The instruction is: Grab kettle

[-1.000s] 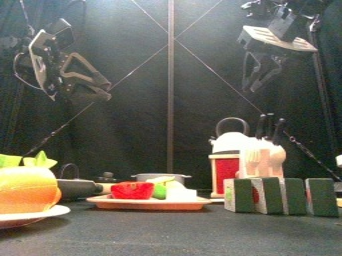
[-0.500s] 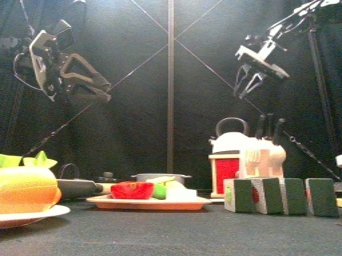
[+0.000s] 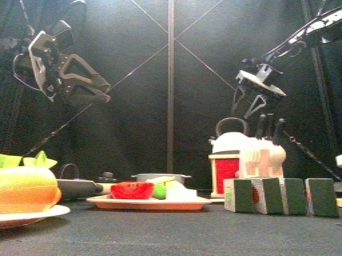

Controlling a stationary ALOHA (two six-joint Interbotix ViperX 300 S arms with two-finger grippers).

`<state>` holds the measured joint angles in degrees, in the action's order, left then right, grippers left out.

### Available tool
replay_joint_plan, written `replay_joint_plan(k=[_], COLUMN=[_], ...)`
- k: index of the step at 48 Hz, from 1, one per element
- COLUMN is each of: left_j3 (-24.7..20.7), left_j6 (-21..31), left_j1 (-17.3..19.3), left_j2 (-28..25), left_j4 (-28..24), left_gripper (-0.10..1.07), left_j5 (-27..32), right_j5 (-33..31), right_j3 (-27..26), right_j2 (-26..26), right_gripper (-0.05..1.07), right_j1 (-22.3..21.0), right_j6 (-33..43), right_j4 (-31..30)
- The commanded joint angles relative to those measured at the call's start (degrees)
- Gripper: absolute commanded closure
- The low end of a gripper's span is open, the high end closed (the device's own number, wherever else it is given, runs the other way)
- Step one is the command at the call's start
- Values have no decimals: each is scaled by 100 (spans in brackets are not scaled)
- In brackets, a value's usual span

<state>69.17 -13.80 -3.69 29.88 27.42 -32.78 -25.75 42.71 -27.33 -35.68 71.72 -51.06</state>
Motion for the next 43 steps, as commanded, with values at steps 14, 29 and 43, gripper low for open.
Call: replay_joint_plan(k=[14, 29, 43], left_j3=[-35, 18, 35], left_j6=[-18, -9, -9], left_j1=[18, 18, 18], left_j2=[18, 70, 88], left_j4=[0, 88, 132], left_gripper=[19, 19, 19], left_j5=[-18, -18, 9], right_j5=[114, 114, 62], right_j3=[-193, -193, -369], right_j2=[457, 439, 70], right_gripper=[17, 40, 47], right_j1=[-44, 35, 308], right_j6=[0, 0, 35], right_j4=[-123, -114, -70])
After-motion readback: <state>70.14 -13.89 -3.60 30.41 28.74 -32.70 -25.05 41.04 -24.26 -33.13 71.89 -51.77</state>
